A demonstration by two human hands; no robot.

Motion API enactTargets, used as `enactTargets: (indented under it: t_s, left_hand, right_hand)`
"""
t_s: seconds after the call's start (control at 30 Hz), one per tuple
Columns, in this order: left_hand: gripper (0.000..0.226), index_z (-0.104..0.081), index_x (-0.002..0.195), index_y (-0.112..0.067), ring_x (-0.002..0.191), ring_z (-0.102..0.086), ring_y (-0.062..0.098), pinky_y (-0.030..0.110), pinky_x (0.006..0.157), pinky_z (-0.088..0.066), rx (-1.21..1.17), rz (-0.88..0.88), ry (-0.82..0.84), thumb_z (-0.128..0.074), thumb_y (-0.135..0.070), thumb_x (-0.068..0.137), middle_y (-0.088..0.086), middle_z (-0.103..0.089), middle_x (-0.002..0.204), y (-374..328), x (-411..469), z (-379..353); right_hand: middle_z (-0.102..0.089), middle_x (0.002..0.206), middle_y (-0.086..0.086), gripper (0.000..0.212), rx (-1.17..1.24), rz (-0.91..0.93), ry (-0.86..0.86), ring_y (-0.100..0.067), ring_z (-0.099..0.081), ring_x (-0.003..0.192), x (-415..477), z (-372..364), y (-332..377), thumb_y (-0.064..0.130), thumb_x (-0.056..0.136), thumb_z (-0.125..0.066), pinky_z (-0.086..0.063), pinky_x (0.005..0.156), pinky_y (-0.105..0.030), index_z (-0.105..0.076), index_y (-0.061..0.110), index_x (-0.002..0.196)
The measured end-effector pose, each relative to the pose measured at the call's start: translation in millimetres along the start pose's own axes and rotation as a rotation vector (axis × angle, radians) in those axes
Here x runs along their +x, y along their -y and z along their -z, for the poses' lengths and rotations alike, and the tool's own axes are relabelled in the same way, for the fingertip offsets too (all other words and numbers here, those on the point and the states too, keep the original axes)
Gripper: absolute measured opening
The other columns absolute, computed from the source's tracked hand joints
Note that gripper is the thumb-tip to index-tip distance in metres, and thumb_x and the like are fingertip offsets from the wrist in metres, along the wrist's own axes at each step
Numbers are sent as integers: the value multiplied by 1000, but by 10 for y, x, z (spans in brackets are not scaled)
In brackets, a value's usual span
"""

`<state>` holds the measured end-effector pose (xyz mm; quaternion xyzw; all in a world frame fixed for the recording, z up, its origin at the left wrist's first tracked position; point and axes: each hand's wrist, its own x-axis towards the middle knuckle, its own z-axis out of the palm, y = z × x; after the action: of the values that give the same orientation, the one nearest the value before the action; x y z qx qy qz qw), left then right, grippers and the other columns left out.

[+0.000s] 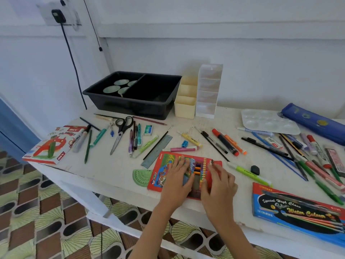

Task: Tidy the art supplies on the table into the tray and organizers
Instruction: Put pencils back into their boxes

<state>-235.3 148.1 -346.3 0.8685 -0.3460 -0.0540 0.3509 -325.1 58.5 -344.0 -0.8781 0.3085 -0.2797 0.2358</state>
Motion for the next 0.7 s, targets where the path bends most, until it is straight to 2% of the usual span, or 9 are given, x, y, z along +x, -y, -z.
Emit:
enactTargets:
  t_s: [0.07,0.13,0.17,0.23,0.37,0.47,0.57,0.7]
  left_hand:
    - [36,-49,131,-22,136,-29,4,29,116,-22,-277,55,-92,-51,-17,96,-5,-42,143,13,-11,56]
    - [30,-59,116,-21,115,-55,6,24,94,-48,-586,161,-210,-50,-2,94,-3,-61,122,20,-17,163]
    - [31,-63,110,-18,105,-61,7,22,85,-52,-695,214,-272,-47,2,93,-3,-65,113,33,-17,218]
    - [31,-66,102,-16,95,-64,7,21,79,-54,-727,280,-402,-46,5,92,-3,-68,101,111,3,324]
    - [30,-68,93,-13,87,-62,0,14,74,-50,-597,241,-557,-48,8,89,-6,-69,91,426,118,625]
    - [30,-68,92,-14,88,-61,0,13,79,-48,-549,248,-609,-49,9,88,-5,-69,92,732,262,887]
    - [31,-69,89,-14,84,-61,1,13,75,-48,-530,259,-634,-49,9,87,-6,-70,88,1011,397,1120]
    - [32,-69,87,-14,84,-61,0,10,74,-46,-490,275,-636,-47,10,86,-7,-69,87,1322,527,1323]
  right_hand:
    - [-58,120,-8,39,30,50,-14,-22,-42,112,30,-69,132,7,80,-67,-37,89,-41,-61,12,118]
    - [-58,113,-6,33,88,50,13,-20,-44,108,86,-149,275,5,81,-64,-39,91,-40,-63,13,114]
    - [-58,111,-5,31,100,43,26,-21,-45,107,122,-197,345,5,82,-63,-40,91,-41,-63,14,112]
    - [-57,104,-3,26,126,54,40,-21,-48,102,211,-300,495,5,83,-61,-42,89,-41,-63,14,107]
    - [-58,97,3,22,242,115,156,-15,-47,96,383,-550,861,2,86,-57,-40,84,-29,-65,14,101]
    - [-60,99,5,24,281,154,208,-10,-50,97,522,-809,1145,2,88,-55,-41,86,-24,-66,17,103]
    - [-63,97,1,21,324,138,240,-10,-54,92,696,-1073,1433,2,87,-57,-42,83,-19,-69,13,100]
    - [-64,99,-3,21,211,199,279,-15,-54,95,930,-1414,1756,9,88,-58,-41,84,-22,-69,12,105]
